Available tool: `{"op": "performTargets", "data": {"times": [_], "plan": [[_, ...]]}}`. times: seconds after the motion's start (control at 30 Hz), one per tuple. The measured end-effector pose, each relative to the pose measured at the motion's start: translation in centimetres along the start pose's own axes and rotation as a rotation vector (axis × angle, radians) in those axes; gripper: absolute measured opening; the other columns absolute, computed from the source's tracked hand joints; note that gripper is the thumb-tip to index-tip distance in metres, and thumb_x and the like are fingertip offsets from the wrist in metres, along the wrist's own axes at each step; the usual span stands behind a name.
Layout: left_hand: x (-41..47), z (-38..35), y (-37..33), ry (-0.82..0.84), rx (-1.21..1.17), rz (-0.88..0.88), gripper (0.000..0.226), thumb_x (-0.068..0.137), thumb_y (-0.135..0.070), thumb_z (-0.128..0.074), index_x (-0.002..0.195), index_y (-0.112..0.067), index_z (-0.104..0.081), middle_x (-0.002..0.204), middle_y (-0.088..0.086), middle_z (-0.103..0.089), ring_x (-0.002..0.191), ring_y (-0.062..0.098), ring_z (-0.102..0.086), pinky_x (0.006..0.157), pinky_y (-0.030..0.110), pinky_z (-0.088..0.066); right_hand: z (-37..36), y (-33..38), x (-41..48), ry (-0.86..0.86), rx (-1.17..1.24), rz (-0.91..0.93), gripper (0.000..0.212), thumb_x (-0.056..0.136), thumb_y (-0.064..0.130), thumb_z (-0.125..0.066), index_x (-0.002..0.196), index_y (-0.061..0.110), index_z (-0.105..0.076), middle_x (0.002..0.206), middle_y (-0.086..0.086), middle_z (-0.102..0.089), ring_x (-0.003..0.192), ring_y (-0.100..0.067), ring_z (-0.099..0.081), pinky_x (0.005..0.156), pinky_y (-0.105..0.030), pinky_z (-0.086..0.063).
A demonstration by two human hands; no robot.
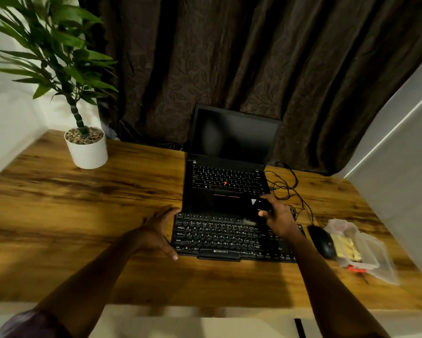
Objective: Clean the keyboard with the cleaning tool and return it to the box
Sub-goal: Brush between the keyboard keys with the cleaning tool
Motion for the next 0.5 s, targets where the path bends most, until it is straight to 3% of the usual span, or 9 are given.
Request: {"op": "performTargets", "data": {"times": [0.17,0.2,0.3,0.37,0.5], "plan": [[0.0,0.0,0.4,-0.005,-0.028,-0.015,0.157,0.022,-0.074,-0.085,0.154,-0.048,-0.003,0.165,-0.015,0.008,0.152,0.021,0.002,0.12,0.06,-0.013,0.6,-0.3,0.0,0.014,-0.043,-0.016,0.048,0.09,0.001,-0.062,0.125,0.031,-0.051,0.111,-0.006,-0.066,0.099,-0.022,-0.065,0.077,-0.039,-0.061],[0.1,-0.1,0.5,-0.009,-0.028,-0.018,0.158,0.021,-0.076,-0.084,0.154,-0.047,-0.004,0.165,-0.015,0.007,0.152,0.022,0.002,0.12,0.06,-0.014,0.3,-0.1,0.1,0.019,-0.06,0.002,0.049,0.089,0.002,-0.063,0.124,0.033,-0.05,0.108,-0.005,-0.067,0.097,-0.021,-0.066,0.075,-0.037,-0.061],[0.3,-0.2,0.7,-0.019,-0.034,-0.027,0.157,0.022,-0.077,-0.085,0.154,-0.048,-0.004,0.165,-0.017,0.008,0.153,0.021,0.001,0.12,0.059,-0.016,-1.4,1.9,0.3,0.066,-0.058,0.055,0.047,0.089,0.002,-0.063,0.126,0.029,-0.051,0.108,-0.001,-0.064,0.097,-0.017,-0.064,0.067,-0.012,-0.052],[0.3,-0.3,0.6,-0.019,-0.034,-0.034,0.157,0.021,-0.079,-0.083,0.153,-0.049,-0.004,0.164,-0.018,0.008,0.153,0.021,0.001,0.12,0.06,-0.016,-2.8,3.4,0.5,0.08,-0.003,0.067,0.046,0.09,0.0,-0.061,0.126,0.027,-0.051,0.112,-0.002,-0.062,0.1,-0.015,-0.062,0.067,-0.013,-0.052],[0.3,-0.3,0.1,-0.01,-0.044,-0.039,0.149,0.036,-0.058,-0.095,0.155,-0.045,-0.005,0.165,-0.014,0.005,0.152,0.02,-0.001,0.122,0.052,-0.013,-3.9,4.7,0.7,0.096,0.071,0.07,0.044,0.091,-0.001,-0.06,0.127,0.024,-0.052,0.112,-0.003,-0.061,0.101,-0.015,-0.063,0.073,-0.025,-0.059]]}}
Point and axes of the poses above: each hand's wrist, its own x-axis towards the middle knuckle, its own z-axis out of the back of the hand, y = z × x, the point moved 7 cm from there along x, towards the middle knuckle
